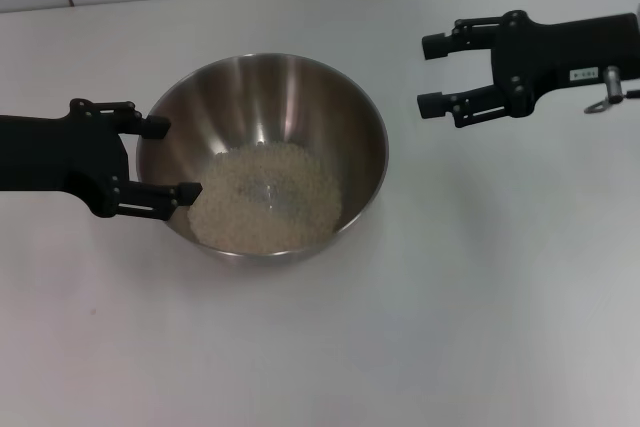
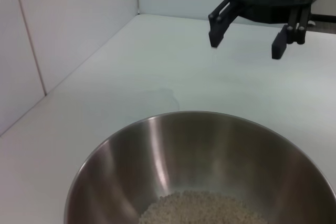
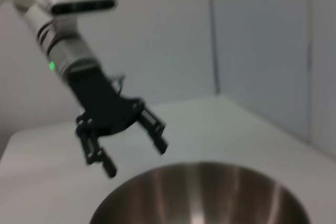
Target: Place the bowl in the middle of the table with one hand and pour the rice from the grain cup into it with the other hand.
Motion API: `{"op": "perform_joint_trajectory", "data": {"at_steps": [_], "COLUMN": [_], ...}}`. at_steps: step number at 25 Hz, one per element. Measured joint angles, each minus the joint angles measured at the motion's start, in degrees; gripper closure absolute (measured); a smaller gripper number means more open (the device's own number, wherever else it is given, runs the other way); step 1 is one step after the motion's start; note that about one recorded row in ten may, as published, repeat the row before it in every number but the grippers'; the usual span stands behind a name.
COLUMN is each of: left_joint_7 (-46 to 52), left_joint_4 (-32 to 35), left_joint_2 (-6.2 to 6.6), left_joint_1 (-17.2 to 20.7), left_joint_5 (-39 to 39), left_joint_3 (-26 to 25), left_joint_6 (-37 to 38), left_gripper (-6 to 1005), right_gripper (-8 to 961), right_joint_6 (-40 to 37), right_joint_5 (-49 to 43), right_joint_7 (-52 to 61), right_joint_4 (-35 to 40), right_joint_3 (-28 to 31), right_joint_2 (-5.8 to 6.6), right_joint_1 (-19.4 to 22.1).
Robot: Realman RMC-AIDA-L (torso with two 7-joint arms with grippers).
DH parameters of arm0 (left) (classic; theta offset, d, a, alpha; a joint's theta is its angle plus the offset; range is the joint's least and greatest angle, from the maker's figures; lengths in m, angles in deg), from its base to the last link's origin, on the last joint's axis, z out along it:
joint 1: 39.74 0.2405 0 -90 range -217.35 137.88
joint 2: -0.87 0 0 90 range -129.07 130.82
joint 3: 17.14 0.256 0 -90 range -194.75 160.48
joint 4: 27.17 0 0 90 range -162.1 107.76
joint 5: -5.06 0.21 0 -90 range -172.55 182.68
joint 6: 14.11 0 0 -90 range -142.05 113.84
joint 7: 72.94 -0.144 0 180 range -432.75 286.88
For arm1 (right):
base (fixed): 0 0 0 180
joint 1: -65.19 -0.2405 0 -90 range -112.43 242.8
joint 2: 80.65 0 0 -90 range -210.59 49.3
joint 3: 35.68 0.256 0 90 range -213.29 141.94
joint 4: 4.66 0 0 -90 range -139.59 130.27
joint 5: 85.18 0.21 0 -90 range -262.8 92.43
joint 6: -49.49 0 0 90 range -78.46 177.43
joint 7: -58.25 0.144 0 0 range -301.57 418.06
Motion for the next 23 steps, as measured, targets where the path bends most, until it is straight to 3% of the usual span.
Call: {"op": "perform_joint_trajectory", "data": {"at_steps": [4, 8, 23], "left_joint_7": [0.0, 0.04, 0.14], "left_joint_4": [0.0, 0.0, 0.02], "left_joint_2": [0.0, 0.0, 0.09], "left_joint_1": [-0.07, -0.07, 0.09], "left_joint_5": [0.03, 0.05, 0.08], "left_joint_3": [0.06, 0.09, 0.09], "left_joint_6": [0.03, 0.09, 0.2], "left_gripper": [137, 137, 137], "right_gripper": [146, 147, 149], "right_joint_6": [0.05, 0.33, 0.35], "right_joint_5": [-5.35, -5.9, -6.34], "right_joint_7": [2.88, 3.24, 3.11], "right_joint_4": [-1.04, -1.21, -1.0], "right_joint_3": [-0.48, -1.05, -1.52], "right_joint_2": [0.08, -0.16, -0.61], "right_joint_1": [-4.31, -5.44, -5.82]}}
